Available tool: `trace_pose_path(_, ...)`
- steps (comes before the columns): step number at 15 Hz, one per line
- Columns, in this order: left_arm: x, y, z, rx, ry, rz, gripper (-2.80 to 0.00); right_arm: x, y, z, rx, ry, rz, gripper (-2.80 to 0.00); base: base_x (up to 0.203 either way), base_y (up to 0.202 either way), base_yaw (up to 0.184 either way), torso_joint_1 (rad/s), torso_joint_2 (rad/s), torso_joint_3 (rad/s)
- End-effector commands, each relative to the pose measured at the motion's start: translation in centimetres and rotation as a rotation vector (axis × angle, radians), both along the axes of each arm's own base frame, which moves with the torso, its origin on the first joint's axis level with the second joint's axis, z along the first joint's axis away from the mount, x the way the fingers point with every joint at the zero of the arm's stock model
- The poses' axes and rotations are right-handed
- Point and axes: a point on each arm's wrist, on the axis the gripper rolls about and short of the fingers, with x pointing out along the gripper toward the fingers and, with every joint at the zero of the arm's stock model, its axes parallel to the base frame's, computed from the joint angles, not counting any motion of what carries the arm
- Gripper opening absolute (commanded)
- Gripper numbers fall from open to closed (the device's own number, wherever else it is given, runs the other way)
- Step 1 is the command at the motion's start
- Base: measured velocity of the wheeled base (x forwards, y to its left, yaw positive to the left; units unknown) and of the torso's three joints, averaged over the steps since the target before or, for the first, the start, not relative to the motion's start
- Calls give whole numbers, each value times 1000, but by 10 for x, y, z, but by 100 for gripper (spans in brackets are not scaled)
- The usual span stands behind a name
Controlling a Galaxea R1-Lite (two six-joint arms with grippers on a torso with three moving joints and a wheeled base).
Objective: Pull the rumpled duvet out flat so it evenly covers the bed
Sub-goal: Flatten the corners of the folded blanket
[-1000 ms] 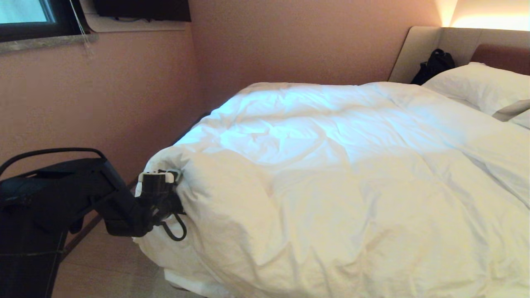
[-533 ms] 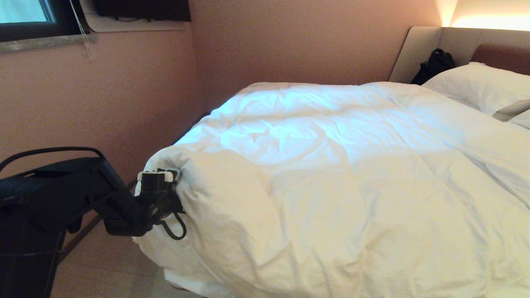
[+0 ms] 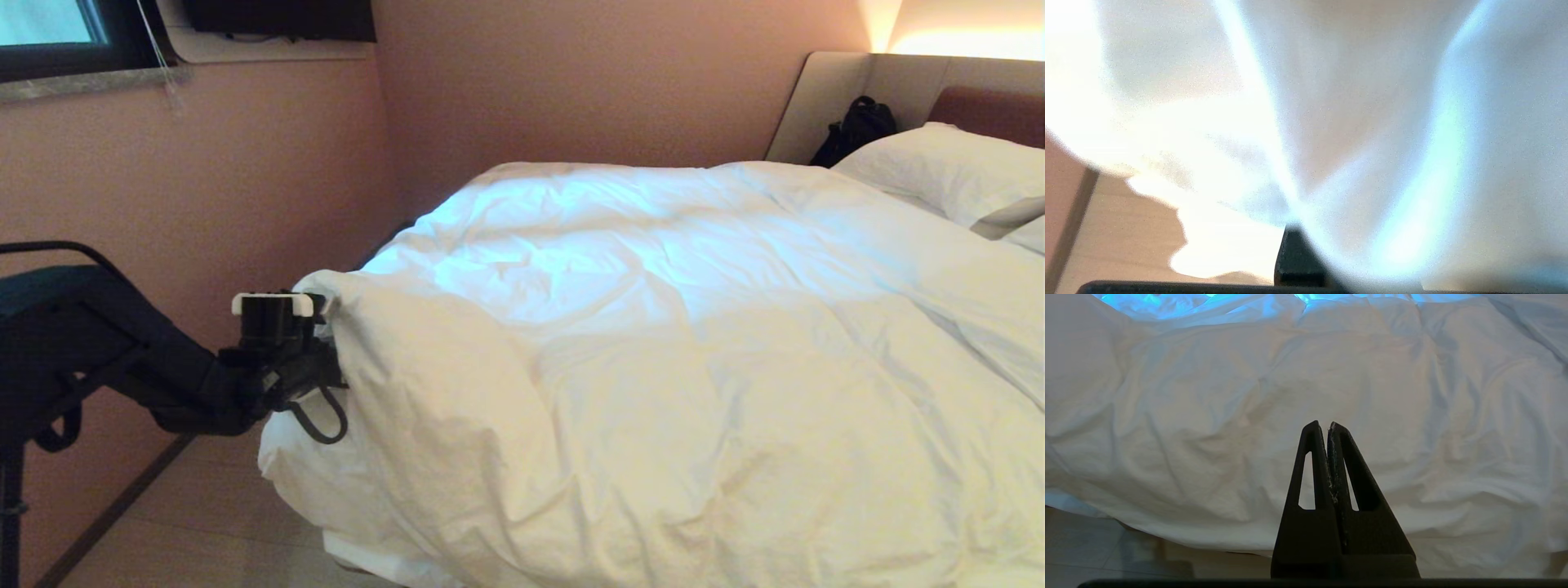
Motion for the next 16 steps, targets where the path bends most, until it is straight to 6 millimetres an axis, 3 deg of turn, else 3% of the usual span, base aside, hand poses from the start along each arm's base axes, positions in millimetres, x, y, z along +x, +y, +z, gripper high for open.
trace_pose_path(1,-24,1,51,2,-47,0,-280,0,0,0,0,-1,0,-280,0,0,0,0,0,0)
trace_pose_path(8,-70,6,109,73,-67,-14,-280,0,0,0,0,-1,0,-280,0,0,0,0,0,0)
trace_pose_path(16,-101,24,143,147,-126,17,-280,0,0,0,0,-1,0,-280,0,0,0,0,0,0)
